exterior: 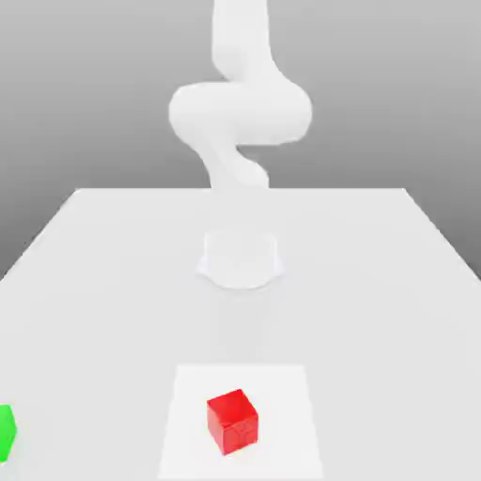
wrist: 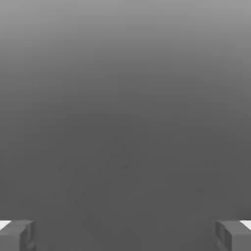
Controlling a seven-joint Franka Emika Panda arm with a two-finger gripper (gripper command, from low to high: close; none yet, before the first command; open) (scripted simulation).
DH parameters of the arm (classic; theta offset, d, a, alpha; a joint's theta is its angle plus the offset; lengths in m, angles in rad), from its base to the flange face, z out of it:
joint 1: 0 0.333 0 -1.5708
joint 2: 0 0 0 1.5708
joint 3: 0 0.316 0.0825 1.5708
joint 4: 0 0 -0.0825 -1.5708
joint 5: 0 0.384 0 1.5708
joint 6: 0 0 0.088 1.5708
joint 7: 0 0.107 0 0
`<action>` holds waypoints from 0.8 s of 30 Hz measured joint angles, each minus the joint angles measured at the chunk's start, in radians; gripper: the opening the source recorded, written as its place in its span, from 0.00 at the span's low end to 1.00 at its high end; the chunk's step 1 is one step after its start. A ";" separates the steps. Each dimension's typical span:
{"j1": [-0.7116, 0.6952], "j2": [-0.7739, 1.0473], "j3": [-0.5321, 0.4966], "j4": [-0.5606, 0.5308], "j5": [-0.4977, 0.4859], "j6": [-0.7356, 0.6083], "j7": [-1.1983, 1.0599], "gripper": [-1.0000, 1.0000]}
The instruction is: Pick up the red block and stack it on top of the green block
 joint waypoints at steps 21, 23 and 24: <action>0.107 0.766 -0.117 -0.261 0.053 0.360 -0.457 0.50; 0.104 0.836 -0.116 -0.275 0.048 0.403 -0.481 0.50; 0.100 0.872 -0.110 -0.273 0.055 0.431 -0.491 0.50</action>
